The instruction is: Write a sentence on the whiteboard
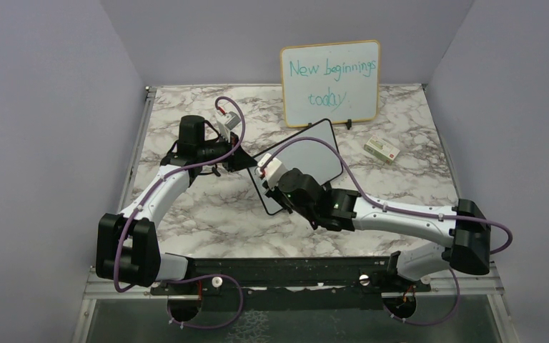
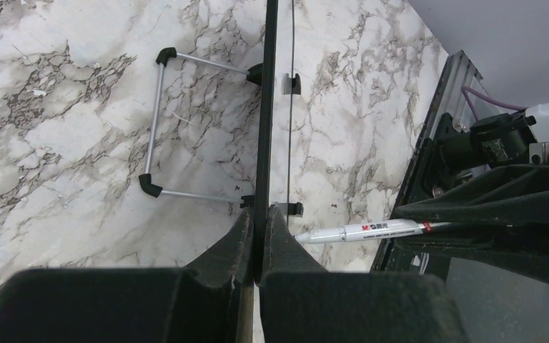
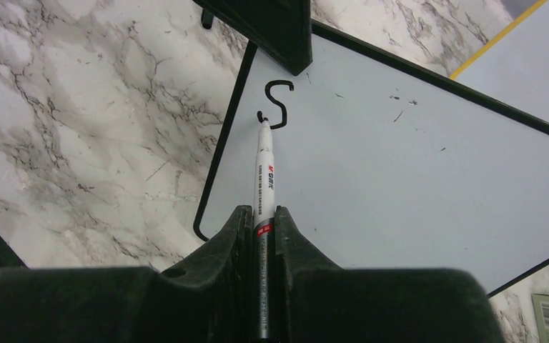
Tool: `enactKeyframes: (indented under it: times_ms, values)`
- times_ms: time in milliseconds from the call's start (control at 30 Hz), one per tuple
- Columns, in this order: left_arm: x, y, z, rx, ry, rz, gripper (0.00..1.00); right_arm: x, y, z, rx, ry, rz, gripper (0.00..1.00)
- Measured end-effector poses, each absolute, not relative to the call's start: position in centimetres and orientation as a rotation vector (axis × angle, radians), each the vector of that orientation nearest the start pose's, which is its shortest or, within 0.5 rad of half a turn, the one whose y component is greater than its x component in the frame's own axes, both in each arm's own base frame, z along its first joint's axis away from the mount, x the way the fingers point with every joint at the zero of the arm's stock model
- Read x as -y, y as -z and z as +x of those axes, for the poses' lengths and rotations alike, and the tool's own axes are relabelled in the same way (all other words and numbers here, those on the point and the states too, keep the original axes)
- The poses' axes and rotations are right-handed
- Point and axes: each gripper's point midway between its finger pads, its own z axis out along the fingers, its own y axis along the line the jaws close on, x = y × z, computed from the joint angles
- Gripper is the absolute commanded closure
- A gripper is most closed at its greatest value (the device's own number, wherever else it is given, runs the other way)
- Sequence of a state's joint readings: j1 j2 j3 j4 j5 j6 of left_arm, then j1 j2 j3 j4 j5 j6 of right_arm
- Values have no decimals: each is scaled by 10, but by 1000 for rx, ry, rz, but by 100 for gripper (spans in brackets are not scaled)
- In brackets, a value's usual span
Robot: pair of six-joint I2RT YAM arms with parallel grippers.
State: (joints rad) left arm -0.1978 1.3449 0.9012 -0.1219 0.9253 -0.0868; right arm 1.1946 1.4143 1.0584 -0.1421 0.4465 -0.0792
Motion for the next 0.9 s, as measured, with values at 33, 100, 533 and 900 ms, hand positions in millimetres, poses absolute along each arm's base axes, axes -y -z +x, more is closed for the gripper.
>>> enactKeyframes:
  times_ms: [33,100,533,900]
  values:
    - [205,-190,300,-1977,1150,663,100,-353,-200,224,-1772,-248,-974,100]
    - [206,-190,300,-1977,1150,663,100,-350,-204,222,-1764,-261,-969,100]
    - [205,-190,300,-1982,1146,662,100,-337,-219,219,-1733,-283,-922,100]
    - [205,-190,300,-1982,1145,665,100,-335,-216,224,-1736,-258,-888,99]
